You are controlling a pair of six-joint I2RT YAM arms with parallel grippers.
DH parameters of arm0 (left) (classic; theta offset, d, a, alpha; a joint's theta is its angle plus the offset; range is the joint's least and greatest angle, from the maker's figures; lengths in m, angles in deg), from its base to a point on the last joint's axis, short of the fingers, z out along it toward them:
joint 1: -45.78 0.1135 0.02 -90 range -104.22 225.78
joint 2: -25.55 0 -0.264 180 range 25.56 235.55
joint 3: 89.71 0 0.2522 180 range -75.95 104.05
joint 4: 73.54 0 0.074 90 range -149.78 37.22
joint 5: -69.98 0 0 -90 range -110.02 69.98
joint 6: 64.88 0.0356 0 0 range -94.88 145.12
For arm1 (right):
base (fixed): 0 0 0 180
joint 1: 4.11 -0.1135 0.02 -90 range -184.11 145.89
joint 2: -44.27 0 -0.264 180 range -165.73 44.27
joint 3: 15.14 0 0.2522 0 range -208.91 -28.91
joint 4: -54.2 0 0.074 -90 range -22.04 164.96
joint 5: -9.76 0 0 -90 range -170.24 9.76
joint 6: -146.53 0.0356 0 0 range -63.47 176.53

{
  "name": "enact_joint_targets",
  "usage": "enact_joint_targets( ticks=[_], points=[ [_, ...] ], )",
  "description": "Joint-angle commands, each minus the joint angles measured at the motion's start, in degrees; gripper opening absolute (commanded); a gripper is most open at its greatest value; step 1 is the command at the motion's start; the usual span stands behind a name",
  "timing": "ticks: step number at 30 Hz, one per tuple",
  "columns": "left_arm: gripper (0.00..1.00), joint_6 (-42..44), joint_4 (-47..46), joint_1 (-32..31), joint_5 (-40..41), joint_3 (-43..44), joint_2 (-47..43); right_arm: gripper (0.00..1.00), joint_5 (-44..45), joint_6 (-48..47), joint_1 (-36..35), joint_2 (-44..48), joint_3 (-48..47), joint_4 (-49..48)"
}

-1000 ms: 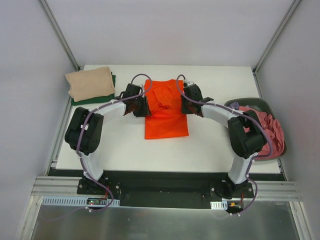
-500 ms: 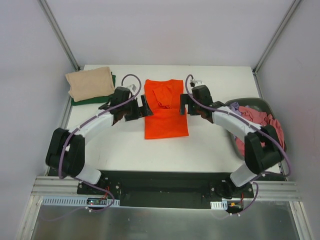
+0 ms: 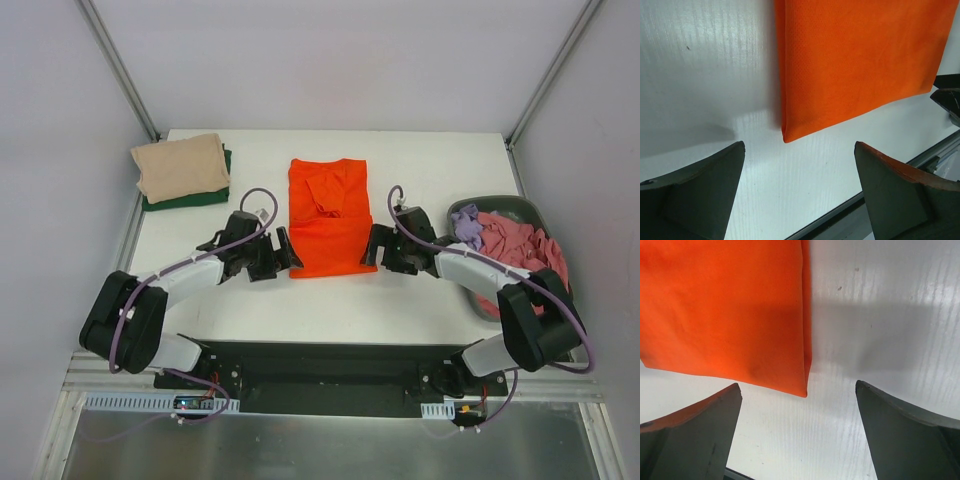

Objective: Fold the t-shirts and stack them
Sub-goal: Fold the folded rectangular tshirt in 1/3 of the way, then grab one side of the 2/3 rectangular tshirt with both arms

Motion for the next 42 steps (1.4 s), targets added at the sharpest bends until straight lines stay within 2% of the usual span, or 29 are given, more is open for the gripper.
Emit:
enact_joint_targets(
  ticks=[1,3,6,10,13,17,19,20,27,35,37,42],
  points=[
    [0.86,-2.8,-4.3,-0.8,-1.2,-1.0,2.3,0.97,-2.6,5.5,0.4,-1.7,0.0,-3.0],
    [0.75,-3.0,-4.4,-0.8,-1.1,-0.7,3.6,0.96,-2.3,6.1,0.4,-2.3,0.6,-3.0],
    [0.66,-3.6,-5.3,-0.8,-1.4,-0.9,5.3,0.96,-1.9,6.9,0.6,-2.6,1.2,-3.2],
    [0.47,-4.7,-6.7,-0.8,-1.1,-1.0,7.4,0.96,-1.1,7.3,1.0,-2.7,2.0,-3.2],
    [0.43,-5.2,-7.9,-0.8,-2.3,-0.5,9.1,0.95,-1.3,7.3,1.3,-3.0,2.5,-3.2],
    [0.21,-5.8,-10.3,-0.9,-5.4,-0.7,10.8,0.94,-1.6,7.7,1.9,-3.1,2.9,-3.2],
    [0.03,-5.9,-10.5,-0.9,-5.0,-1.1,10.8,0.94,-2.0,8.0,1.9,-3.0,3.1,-3.5],
    [0.00,-6.0,-10.6,-0.9,-4.8,-1.3,10.7,0.92,-2.2,8.2,1.9,-2.9,3.3,-3.9],
    [0.00,-6.1,-11.1,-0.9,-3.7,-2.0,9.7,0.72,-6.1,8.0,2.4,-4.3,3.7,-5.6],
    [0.00,-6.2,-11.0,-0.9,-3.1,-2.5,9.2,0.43,-9.1,9.2,2.7,-6.9,5.1,-7.6],
    [0.00,-6.3,-11.1,-0.9,-2.9,-2.8,9.2,0.33,-9.1,9.8,3.1,-7.3,6.0,-7.6],
    [0.00,-6.3,-11.8,-0.9,-4.6,-3.9,8.7,0.02,-11.0,10.1,3.6,-7.0,7.9,-10.2]
  ],
)
